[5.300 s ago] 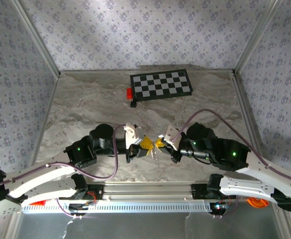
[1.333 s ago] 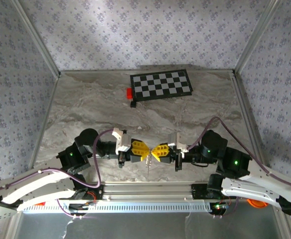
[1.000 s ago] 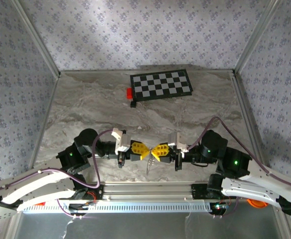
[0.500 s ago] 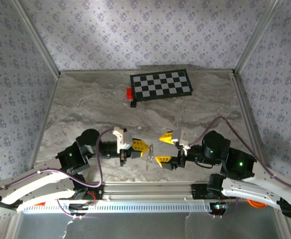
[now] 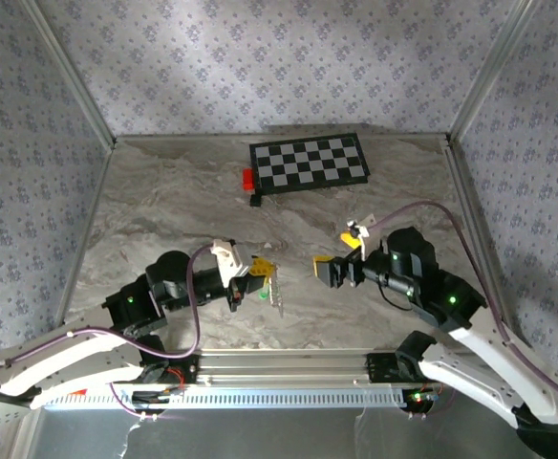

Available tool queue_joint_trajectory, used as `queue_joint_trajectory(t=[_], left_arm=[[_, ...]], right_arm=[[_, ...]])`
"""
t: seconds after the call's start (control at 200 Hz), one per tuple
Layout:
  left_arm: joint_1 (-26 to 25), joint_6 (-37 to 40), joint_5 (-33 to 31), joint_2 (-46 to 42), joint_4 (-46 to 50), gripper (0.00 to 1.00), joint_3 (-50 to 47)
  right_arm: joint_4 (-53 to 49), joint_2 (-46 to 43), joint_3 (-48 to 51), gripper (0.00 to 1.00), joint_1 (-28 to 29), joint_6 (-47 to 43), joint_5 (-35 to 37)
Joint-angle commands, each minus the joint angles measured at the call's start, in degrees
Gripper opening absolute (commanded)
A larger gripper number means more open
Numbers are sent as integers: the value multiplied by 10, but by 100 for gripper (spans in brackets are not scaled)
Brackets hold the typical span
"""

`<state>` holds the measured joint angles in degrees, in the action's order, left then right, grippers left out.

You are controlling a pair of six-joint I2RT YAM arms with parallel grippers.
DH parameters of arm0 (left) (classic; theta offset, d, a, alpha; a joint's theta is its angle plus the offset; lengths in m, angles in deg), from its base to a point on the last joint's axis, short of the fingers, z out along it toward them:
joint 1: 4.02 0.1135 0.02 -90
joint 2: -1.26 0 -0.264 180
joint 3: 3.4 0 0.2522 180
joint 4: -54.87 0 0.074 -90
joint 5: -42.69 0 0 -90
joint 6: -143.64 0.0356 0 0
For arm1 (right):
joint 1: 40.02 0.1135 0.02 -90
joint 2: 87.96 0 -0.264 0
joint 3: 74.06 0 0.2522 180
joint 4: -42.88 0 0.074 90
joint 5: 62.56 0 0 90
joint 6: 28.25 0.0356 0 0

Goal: Put the keys on the keyring

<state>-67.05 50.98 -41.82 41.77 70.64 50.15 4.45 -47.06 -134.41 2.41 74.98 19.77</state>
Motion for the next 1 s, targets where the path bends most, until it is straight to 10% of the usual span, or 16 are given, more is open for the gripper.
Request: queue_joint_trajectory(t=[0.0,0.994], left_arm=[[-2,-7,-50,-23,0,0,-6],[11,-50,-123,-181,49,0,-105]], right_arm=[[10,41,19,93,-12,45,-22],[20,577,-169,62,84,32,-13]])
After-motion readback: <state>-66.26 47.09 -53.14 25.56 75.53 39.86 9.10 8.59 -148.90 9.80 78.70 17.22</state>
